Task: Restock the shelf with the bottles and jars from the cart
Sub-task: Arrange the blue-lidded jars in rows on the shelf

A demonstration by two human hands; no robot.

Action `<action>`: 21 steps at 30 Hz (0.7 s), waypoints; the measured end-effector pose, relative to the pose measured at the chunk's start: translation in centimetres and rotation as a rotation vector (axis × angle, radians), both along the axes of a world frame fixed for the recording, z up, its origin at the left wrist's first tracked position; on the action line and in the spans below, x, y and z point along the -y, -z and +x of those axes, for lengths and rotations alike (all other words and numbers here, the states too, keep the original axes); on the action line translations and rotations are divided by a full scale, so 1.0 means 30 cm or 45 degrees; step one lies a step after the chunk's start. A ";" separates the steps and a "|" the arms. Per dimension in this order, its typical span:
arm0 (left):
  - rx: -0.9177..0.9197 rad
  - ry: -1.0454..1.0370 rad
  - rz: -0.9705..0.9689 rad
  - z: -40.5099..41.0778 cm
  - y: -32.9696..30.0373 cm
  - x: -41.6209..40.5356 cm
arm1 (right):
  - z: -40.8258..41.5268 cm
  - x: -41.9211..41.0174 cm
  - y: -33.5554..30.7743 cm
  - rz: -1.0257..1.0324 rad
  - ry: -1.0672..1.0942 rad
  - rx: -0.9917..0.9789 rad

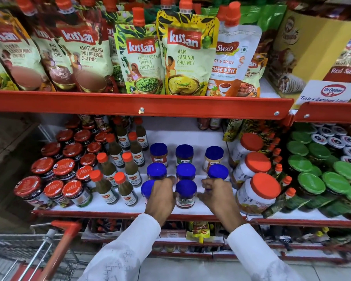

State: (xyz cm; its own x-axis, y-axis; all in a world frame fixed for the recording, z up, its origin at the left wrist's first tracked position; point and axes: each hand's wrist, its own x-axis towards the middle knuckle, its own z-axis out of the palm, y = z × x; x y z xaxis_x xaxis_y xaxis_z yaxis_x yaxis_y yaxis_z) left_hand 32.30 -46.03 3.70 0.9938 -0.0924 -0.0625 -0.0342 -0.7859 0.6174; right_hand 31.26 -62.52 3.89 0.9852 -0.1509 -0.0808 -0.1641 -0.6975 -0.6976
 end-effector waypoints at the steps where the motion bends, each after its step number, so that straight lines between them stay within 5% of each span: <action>1: 0.070 -0.002 0.047 0.005 -0.015 0.007 | -0.005 0.032 -0.007 0.000 0.041 0.016; 9: 0.159 0.115 -0.090 -0.015 -0.064 0.233 | -0.033 0.222 -0.009 -0.107 0.112 0.026; 21: 0.035 0.139 0.178 0.029 0.000 0.357 | -0.035 0.242 0.052 0.138 0.001 0.052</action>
State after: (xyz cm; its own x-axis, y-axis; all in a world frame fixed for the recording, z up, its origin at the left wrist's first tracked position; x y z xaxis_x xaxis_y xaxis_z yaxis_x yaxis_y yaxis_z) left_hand 33.18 -56.75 3.70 0.9798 -0.1924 -0.0553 -0.1396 -0.8547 0.5000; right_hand 30.21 -69.78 2.34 0.9879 -0.1444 -0.0562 -0.1343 -0.6175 -0.7750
